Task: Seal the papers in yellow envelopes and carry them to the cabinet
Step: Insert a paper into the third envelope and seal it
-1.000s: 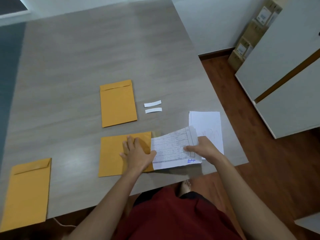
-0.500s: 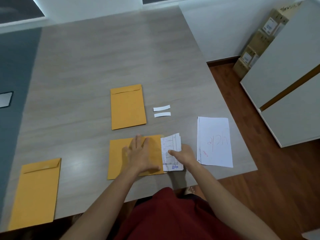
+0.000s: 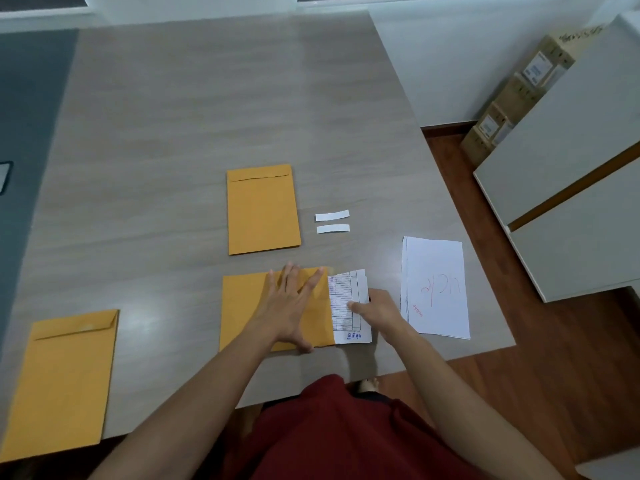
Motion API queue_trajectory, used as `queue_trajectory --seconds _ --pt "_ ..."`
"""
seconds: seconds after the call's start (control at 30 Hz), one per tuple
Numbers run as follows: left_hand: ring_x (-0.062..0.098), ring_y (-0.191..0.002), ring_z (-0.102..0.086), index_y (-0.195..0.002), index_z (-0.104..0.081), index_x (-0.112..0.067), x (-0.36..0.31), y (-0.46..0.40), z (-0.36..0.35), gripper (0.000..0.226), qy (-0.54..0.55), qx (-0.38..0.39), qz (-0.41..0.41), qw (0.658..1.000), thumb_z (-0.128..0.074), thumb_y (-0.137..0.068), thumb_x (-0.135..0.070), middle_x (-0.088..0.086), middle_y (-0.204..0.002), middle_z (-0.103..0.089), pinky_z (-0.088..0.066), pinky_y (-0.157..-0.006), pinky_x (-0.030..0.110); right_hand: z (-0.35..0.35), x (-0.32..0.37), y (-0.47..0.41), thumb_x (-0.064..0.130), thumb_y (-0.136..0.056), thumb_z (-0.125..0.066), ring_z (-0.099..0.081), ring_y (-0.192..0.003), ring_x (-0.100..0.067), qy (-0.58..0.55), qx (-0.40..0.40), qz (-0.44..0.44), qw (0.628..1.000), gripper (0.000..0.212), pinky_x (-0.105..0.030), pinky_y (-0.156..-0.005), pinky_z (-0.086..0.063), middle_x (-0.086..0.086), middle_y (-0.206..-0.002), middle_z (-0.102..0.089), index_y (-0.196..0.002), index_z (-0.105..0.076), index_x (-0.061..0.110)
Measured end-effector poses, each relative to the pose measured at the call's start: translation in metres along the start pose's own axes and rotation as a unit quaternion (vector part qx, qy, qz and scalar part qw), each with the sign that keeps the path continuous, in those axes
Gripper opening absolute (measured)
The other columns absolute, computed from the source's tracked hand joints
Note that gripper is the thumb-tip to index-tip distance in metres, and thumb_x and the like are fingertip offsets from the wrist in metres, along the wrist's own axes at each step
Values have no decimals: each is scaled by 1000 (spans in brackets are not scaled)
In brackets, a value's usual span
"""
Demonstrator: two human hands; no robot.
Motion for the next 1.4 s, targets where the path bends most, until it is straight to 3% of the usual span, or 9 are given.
queue_trajectory --seconds 0.07,0.23,0.43,0.6,0.8,0.93,1.07,1.23,1.4 --pt "40 -150 5 -149 31 -34 -5 0 4 163 6 -12 -12 1000 -79 -37 -78 23 -160 -4 -4 -114 68 -5 3 -1 11 -90 -65 -68 -92 -22 0 8 5 1000 29 -26 -71 -56 -11 -116 -70 -119 -66 7" --pt "43 -149 0 -150 28 -36 -10 6 11 159 22 -39 -29 999 -77 -39 -79 23 -158 -10 -7 -114 69 -15 11 -3 12 -87 -70 -70 -96 -29 -3 29 11 1000 29 -45 -87 -57 -14 -109 -71 -115 -67 3" --pt "43 -149 -2 -149 28 -38 -2 12 16 155 44 -41 -18 998 -74 -41 -80 21 -157 -12 -9 -113 70 0 16 -5 5 -88 -67 -74 -75 -23 19 52 -22 998 14 -36 -66 -62 -18 -93 -74 -96 -68 -7" --pt "46 -147 -8 -150 26 -38 -13 10 24 153 57 -60 -34 996 -73 -40 -78 17 -150 -23 -14 -110 71 -7 25 -2 3 -91 -63 -72 -92 -33 -30 131 -26 991 23 -37 -73 -61 -27 -104 -70 -107 -62 -15" --pt "43 -149 13 -146 35 -38 -4 4 17 165 21 -15 5 1000 -79 -34 -81 21 -162 13 1 -110 71 -10 27 -3 3 -93 -59 -72 -80 -24 35 119 -8 992 21 -28 -64 -61 -23 -104 -71 -106 -60 -14" --pt "43 -149 7 -144 37 -40 1 5 10 166 15 5 23 1000 -80 -33 -80 21 -163 3 -2 -109 73 -7 24 -5 4 -93 -59 -71 -91 -29 49 121 -2 991 18 -37 -77 -61 -21 -104 -71 -103 -61 -11" --pt "44 -149 6 -144 37 -41 -6 8 4 168 11 16 25 1000 -80 -30 -81 20 -162 4 -4 -107 75 -7 21 -6 4 -93 -59 -71 -84 -24 51 114 -4 992 19 -30 -69 -61 -19 -103 -71 -103 -61 -11" --pt "46 -149 7 -143 39 -39 -11 10 0 163 7 17 18 1000 -81 -38 -77 23 -162 5 -11 -108 72 -10 18 -8 5 -93 -60 -72 -87 -26 46 107 -5 993 9 -34 -74 -61 -18 -101 -72 -84 -64 4" --pt "45 -149 3 -144 37 -39 -13 12 2 160 18 8 6 1000 -79 -40 -75 21 -162 1 -14 -107 70 -12 14 -10 5 -92 -61 -72 -89 -30 56 102 -17 993 9 -34 -72 -61 -20 -100 -71 -84 -64 6"
Point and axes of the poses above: each hand's wrist, its own y-axis away from the middle knuckle, its own z-axis out of the back of the hand, x = y × z, the point moved 5 cm from there along -y, towards the middle knuckle
